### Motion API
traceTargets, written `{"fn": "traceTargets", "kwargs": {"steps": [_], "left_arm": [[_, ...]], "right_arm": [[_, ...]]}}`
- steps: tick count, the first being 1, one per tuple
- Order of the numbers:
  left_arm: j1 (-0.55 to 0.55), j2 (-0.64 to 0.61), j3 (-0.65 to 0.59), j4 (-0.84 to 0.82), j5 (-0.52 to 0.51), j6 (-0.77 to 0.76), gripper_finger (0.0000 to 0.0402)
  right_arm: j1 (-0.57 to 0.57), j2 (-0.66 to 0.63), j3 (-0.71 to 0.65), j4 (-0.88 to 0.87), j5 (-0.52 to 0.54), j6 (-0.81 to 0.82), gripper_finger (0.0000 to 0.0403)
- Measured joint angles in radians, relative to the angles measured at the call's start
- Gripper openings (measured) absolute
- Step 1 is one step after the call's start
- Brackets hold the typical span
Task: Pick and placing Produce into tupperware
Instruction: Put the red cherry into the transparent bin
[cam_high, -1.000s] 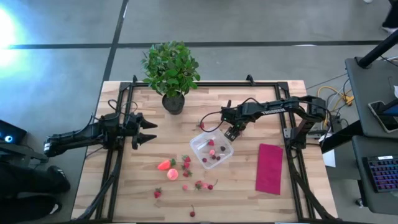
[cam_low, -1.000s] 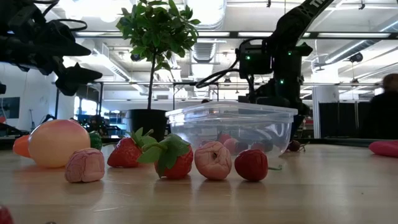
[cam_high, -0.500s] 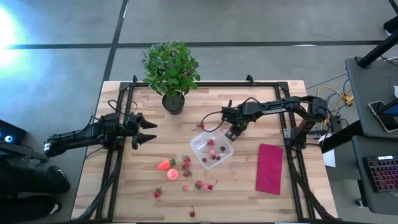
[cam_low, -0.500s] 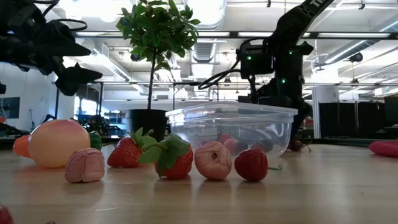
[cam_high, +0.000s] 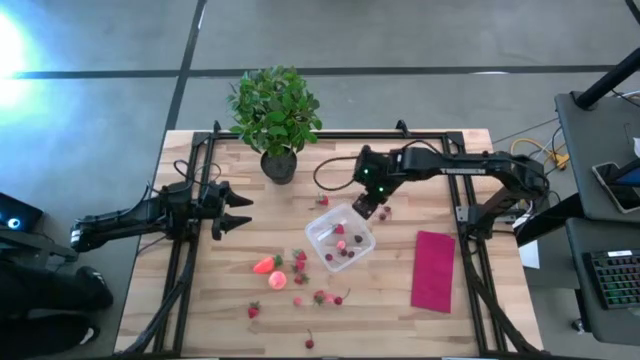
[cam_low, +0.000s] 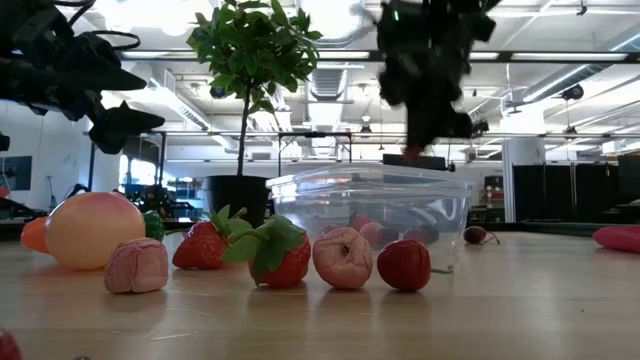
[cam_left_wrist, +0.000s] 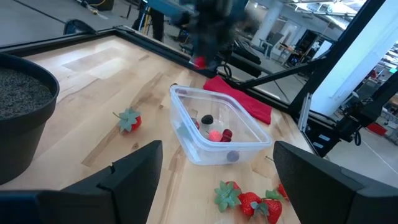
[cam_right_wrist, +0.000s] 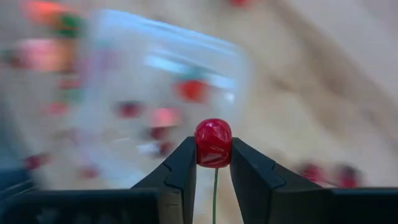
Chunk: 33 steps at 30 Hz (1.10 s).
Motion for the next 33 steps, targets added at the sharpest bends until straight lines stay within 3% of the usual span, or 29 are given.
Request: {"fn": "traceTargets", "kwargs": {"steps": [13,17,21,26,31,33], "left_arm": [[0.0,0.0,0.0,0.0,0.0,0.0,0.0293],[0.0,0.0,0.0,0.0,0.0,0.0,0.0293],[0.0,0.0,0.0,0.0,0.0,0.0,0.0293],[0.0,0.0,0.0,0.0,0.0,0.0,0.0293],[0.0,0.0,0.0,0.0,0.0,0.0,0.0293],[0.0,0.0,0.0,0.0,0.0,0.0,0.0293]], "right_arm": [[0.157,0.256,0.269,-0.015,-0.158,-0.005,0.0089],[0.183,0.308,0.316,-0.105,-0.002,0.006,0.0102],[0.186,0.321,0.349,-0.202,0.131,0.0,0.014],[0.183,0.284,0.38,-0.246,0.209,0.008,0.0203],[0.153,0.229,0.377,-0.416,0.381,0.0,0.0246],[0.106,0.211,0.35,-0.49,0.355,0.007,0.0252]]}}
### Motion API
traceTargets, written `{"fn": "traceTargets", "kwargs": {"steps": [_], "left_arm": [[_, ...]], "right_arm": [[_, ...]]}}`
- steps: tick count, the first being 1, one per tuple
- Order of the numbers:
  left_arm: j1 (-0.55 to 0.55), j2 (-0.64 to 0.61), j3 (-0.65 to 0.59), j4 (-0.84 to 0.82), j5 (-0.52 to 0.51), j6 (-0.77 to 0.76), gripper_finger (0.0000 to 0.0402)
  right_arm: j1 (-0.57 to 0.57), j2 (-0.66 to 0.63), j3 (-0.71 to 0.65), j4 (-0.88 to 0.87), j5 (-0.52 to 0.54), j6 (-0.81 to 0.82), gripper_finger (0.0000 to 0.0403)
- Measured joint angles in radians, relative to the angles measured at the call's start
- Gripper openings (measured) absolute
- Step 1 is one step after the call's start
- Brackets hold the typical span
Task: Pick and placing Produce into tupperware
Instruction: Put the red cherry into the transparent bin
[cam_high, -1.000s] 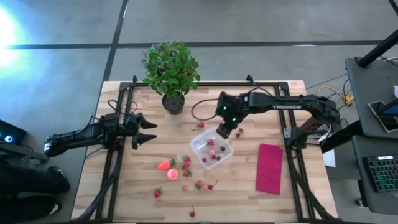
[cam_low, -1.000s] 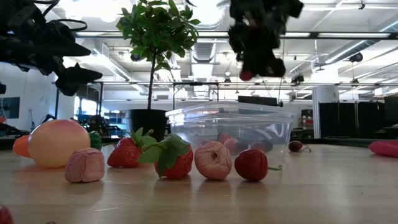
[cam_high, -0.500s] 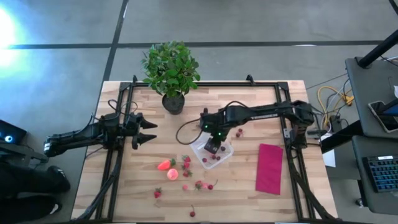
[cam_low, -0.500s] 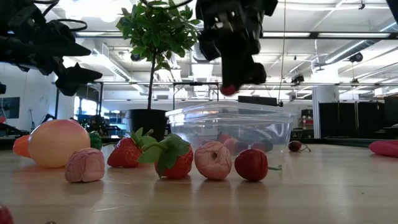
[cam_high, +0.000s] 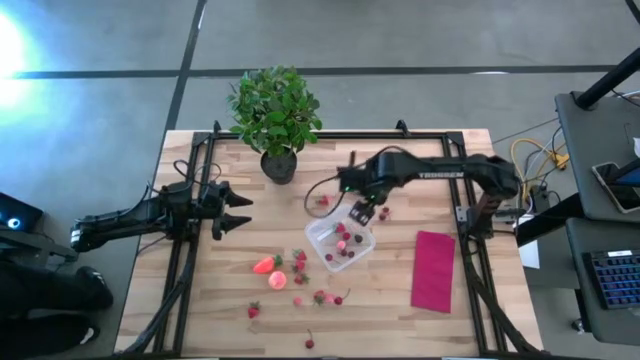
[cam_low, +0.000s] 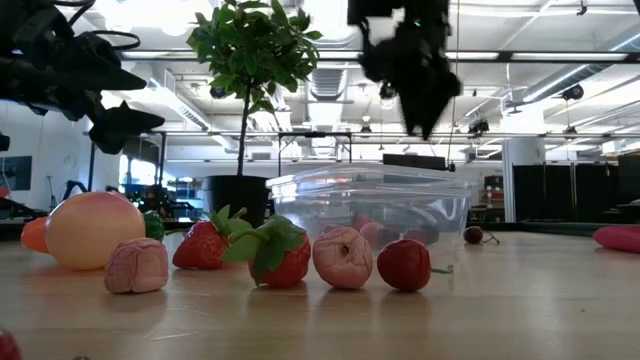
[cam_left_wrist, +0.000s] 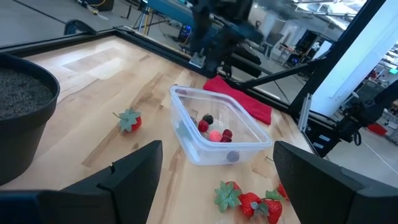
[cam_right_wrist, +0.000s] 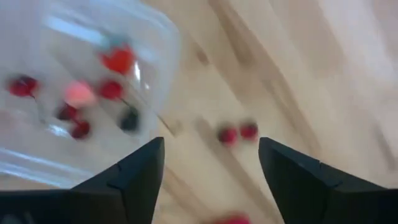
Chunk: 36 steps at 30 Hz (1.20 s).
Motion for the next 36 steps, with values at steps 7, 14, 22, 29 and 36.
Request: {"fn": "traceTargets", "kwargs": {"steps": [7,14,22,29,36], "left_arm": [[0.0,-0.002,0.0,0.0,0.0,0.0,0.0293],[0.0,0.0,0.0,0.0,0.0,0.0,0.0293],[0.0,0.0,0.0,0.0,0.0,0.0,0.0293],[0.0,0.0,0.0,0.0,0.0,0.0,0.0293],[0.0,0.0,0.0,0.0,0.0,0.0,0.0293]], "right_arm": [[-0.168,-0.064,-0.233,0.038,-0.117,0.042,0.0241],[-0.193,-0.093,-0.426,0.212,-0.122,0.042,0.0221],[-0.191,-0.094,-0.568,0.386,-0.122,0.062,0.0198],[-0.191,-0.094,-0.578,0.457,-0.117,0.069,0.0177],[-0.192,-0.094,-0.608,0.463,-0.095,0.069,0.0161]]}}
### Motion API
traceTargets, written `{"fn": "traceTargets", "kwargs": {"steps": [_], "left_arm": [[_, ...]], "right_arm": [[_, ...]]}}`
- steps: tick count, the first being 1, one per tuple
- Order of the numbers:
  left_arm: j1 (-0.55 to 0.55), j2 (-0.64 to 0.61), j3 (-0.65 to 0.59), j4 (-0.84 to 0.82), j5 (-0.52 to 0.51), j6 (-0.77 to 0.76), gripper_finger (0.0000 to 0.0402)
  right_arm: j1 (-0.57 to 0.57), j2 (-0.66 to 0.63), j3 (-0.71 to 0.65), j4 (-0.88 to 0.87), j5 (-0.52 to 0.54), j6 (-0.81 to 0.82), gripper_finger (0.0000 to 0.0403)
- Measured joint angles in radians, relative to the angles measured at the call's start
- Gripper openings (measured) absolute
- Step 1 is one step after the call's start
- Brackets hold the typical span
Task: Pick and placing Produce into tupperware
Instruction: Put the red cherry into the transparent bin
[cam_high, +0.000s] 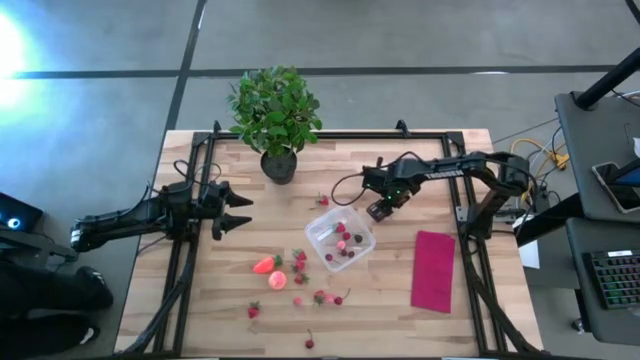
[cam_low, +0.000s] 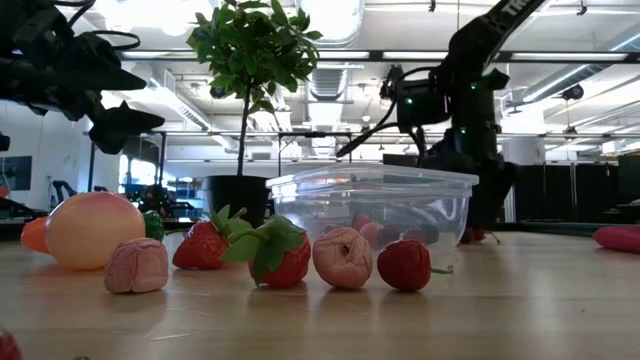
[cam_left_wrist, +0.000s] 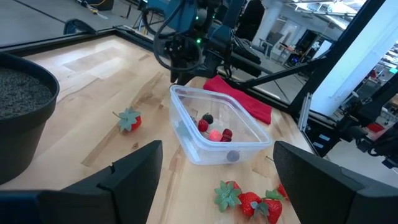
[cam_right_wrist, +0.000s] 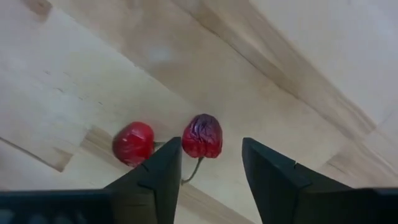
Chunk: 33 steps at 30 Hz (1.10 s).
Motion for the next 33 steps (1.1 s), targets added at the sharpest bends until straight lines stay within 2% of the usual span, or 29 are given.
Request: {"fn": "traceTargets", "kwargs": {"steps": [21,27,33], "left_arm": [[0.0,0.0,0.0,0.0,0.0,0.0,0.0293],[0.0,0.0,0.0,0.0,0.0,0.0,0.0293],[0.0,0.0,0.0,0.0,0.0,0.0,0.0293]], "right_arm": [[-0.002,0.0,-0.025,0.032,0.025,-0.019,0.0061],[0.011,-0.054,0.026,0.027,-0.1,-0.008,0.006],[0.074,-0.159,0.178,0.029,-0.262,-0.003,0.0059]]}}
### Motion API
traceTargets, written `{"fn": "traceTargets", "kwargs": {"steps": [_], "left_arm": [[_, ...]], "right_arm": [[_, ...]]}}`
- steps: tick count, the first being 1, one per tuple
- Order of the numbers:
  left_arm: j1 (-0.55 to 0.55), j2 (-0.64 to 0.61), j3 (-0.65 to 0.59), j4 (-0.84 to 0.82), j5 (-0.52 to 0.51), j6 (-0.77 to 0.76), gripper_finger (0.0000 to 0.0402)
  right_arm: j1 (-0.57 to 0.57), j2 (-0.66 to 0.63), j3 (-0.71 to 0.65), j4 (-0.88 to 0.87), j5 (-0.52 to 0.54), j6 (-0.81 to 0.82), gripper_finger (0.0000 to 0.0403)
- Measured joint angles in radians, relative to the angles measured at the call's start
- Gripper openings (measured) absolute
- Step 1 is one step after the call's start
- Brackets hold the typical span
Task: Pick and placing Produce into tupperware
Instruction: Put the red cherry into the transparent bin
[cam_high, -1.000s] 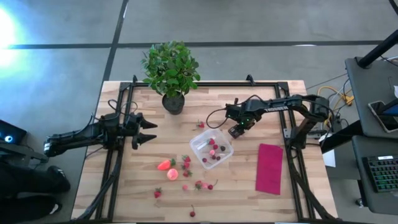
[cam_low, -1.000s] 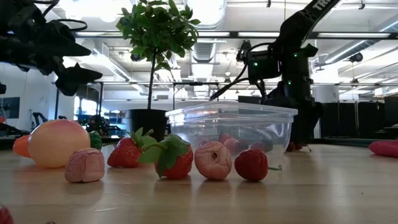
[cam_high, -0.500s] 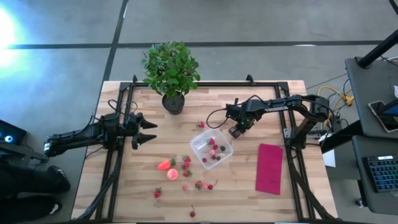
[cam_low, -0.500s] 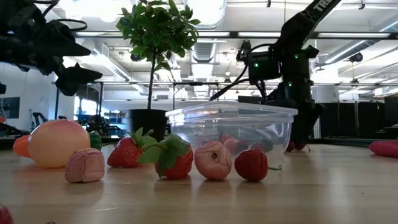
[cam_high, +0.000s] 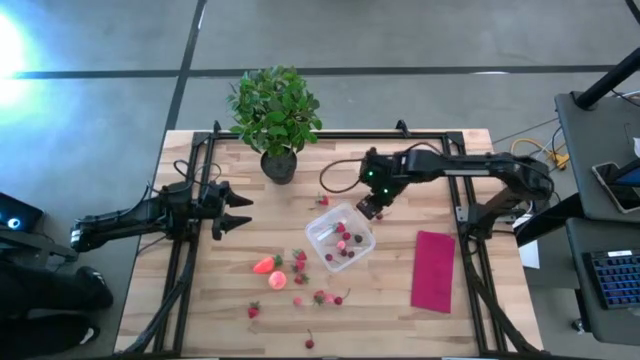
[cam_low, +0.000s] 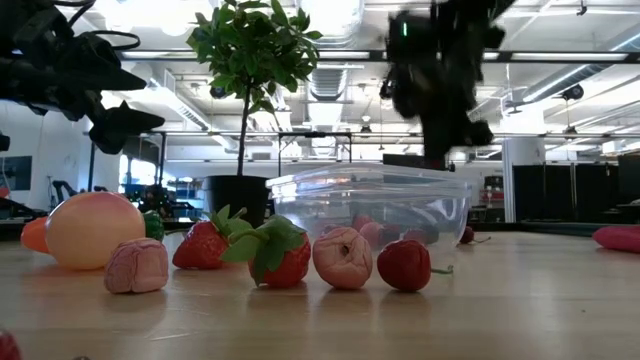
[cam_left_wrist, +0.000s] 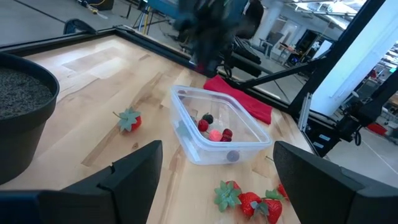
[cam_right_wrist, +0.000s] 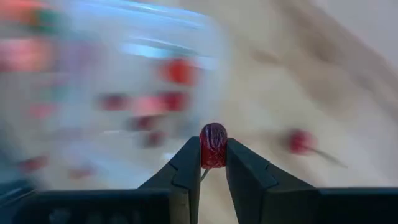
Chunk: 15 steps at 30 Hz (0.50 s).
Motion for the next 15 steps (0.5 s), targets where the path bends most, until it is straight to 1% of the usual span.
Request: {"fn": "traceTargets", "kwargs": {"steps": [2,5,10,15], "left_arm": [[0.0,0.0,0.0,0.0,0.0,0.0,0.0293],[0.0,0.0,0.0,0.0,0.0,0.0,0.0293],[0.0,0.0,0.0,0.0,0.0,0.0,0.0293],[0.0,0.0,0.0,0.0,0.0,0.0,0.0293]], "right_arm": [[0.035,-0.01,0.068,0.004,-0.034,0.002,0.0059],[0.087,0.027,0.156,0.004,-0.03,-0.002,0.0065],[0.144,0.182,0.264,-0.008,-0.03,-0.003,0.0086],[0.188,0.341,0.376,-0.159,-0.014,-0.019,0.0115]]}}
